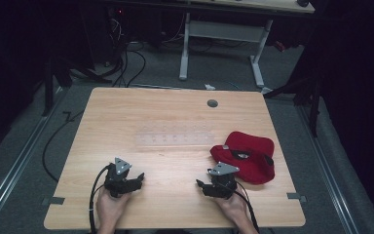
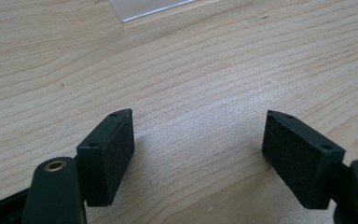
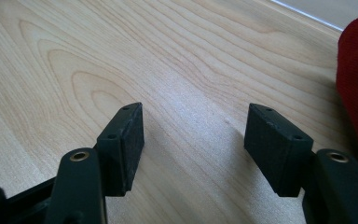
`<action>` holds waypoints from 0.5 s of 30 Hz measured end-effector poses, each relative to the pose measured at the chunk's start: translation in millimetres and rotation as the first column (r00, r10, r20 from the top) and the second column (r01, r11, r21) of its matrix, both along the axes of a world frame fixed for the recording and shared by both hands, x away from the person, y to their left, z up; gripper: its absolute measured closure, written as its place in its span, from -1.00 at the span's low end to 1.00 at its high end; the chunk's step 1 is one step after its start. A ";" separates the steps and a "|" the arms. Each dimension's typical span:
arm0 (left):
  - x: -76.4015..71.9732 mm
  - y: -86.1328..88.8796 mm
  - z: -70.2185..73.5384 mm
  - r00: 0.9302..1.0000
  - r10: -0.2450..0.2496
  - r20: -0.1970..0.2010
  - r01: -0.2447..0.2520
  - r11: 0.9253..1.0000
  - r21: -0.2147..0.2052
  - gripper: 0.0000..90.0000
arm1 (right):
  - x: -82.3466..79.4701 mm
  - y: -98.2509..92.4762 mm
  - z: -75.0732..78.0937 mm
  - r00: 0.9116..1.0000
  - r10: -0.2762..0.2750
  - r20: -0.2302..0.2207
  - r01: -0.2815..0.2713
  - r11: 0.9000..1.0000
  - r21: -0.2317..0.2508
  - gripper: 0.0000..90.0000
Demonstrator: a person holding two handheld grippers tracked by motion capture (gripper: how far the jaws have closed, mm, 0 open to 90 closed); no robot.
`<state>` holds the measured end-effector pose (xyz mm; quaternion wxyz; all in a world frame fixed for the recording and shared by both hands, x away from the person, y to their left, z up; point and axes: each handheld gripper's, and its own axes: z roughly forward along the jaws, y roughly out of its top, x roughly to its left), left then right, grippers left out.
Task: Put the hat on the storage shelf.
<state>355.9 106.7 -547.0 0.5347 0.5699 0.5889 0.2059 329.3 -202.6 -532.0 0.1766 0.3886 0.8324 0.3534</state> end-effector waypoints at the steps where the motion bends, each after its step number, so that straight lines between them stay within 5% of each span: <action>1: 0.0 0.0 0.0 1.000 0.000 0.000 0.000 1.000 0.000 -0.43 | -0.1 0.1 0.0 1.000 -0.003 0.001 0.003 1.000 -0.001 -0.17; 15: 0.1 0.0 0.0 1.000 0.001 0.000 -0.001 1.000 0.000 -0.43 | -0.3 2.1 -0.1 1.000 0.016 -0.007 -0.016 1.000 -0.008 -0.32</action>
